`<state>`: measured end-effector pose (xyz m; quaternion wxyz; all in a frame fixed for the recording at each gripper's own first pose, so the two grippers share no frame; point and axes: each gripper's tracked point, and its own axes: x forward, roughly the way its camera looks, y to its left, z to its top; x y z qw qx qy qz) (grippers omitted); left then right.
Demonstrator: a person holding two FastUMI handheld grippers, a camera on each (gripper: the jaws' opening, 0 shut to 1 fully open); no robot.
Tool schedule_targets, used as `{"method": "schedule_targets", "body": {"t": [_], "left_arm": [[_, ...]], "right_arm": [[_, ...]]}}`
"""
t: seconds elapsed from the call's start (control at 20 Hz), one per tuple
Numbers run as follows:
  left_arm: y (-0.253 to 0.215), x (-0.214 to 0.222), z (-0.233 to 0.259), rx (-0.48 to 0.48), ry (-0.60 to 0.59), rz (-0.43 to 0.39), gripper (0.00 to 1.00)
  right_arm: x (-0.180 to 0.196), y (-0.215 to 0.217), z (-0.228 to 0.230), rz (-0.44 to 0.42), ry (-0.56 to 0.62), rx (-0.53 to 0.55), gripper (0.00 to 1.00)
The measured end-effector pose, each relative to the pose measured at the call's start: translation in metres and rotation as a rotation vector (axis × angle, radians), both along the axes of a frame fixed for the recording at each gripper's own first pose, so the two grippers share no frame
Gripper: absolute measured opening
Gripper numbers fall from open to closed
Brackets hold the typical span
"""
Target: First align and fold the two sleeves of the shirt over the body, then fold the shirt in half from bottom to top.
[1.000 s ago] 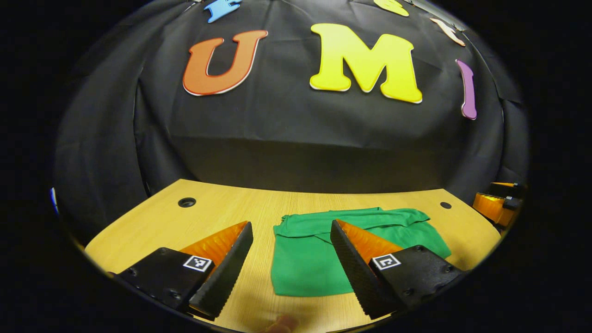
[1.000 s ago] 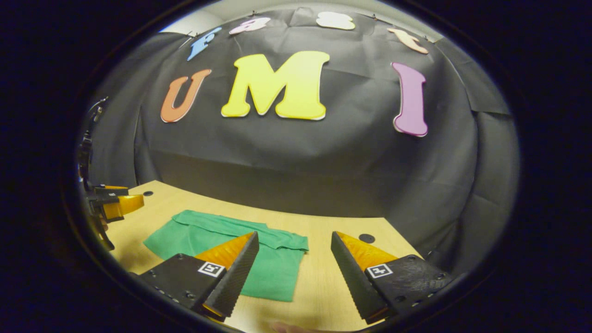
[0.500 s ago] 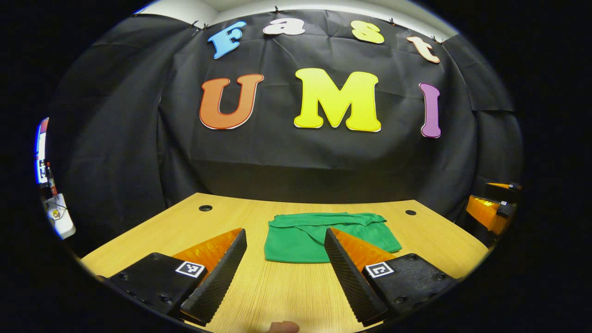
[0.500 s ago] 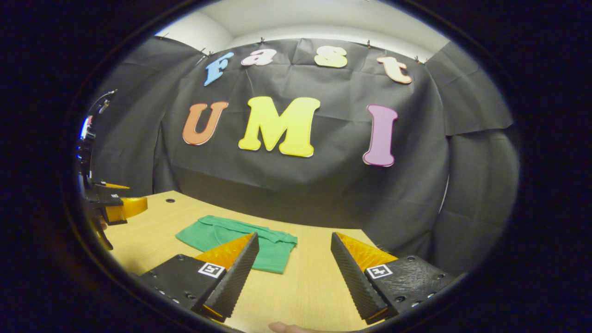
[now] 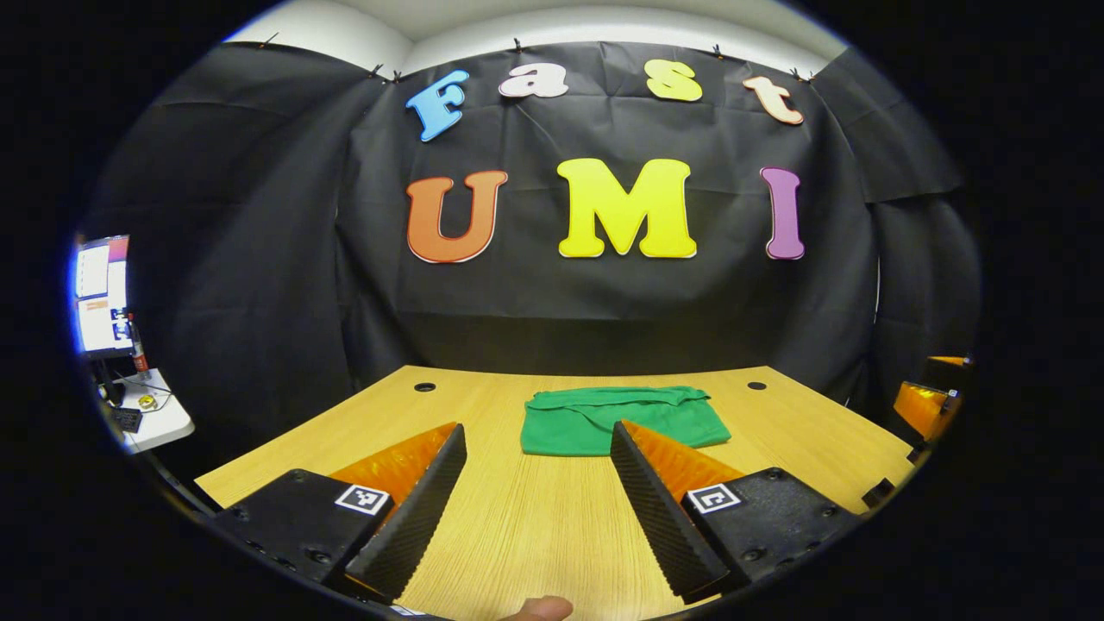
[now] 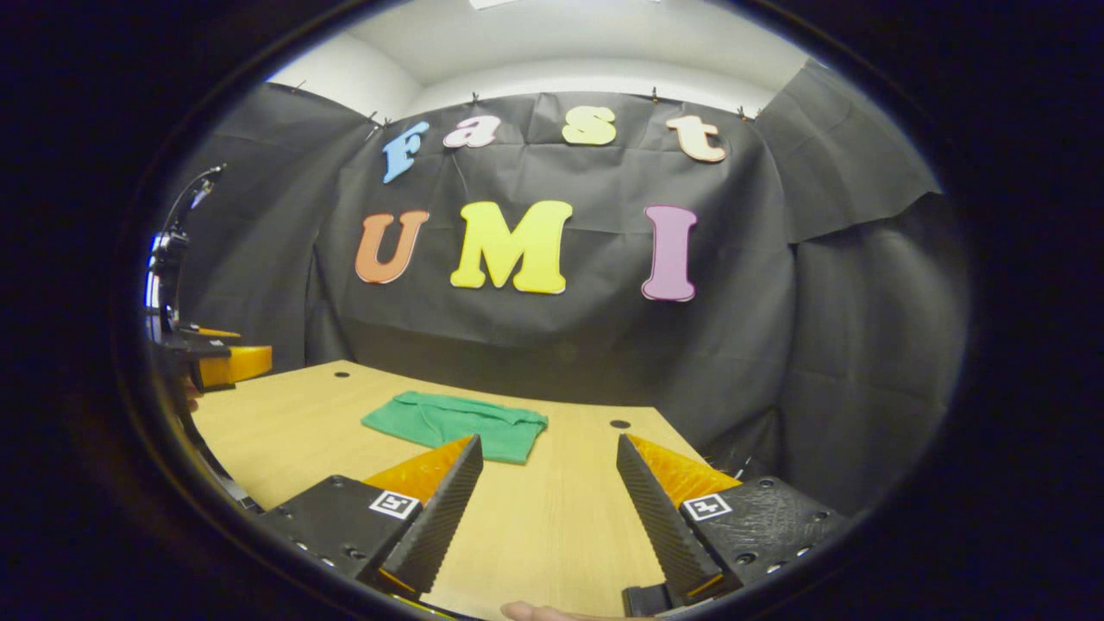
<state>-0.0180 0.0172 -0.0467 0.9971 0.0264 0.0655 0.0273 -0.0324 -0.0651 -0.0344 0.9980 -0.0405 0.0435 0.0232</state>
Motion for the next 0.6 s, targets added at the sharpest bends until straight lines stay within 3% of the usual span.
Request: {"method": "schedule_targets", "body": {"t": [0.25,0.3,0.5,0.6], "left_arm": [[-0.011,-0.011,-0.003,-0.006,-0.024,-0.063,1.0],[-0.01,-0.012,-0.006,0.006,-0.011,-0.065,1.0],[-0.006,-0.01,-0.006,0.02,-0.022,-0.059,1.0],[-0.011,-0.012,-0.007,0.003,-0.021,-0.072,1.0]], "right_arm": [[0.003,0.002,0.002,-0.005,-0.009,0.024,0.94],[0.003,0.002,0.003,-0.006,-0.018,0.029,0.97],[0.003,0.003,0.004,-0.024,-0.046,0.038,0.94],[0.002,0.005,0.003,-0.025,-0.048,0.025,0.97]]}}
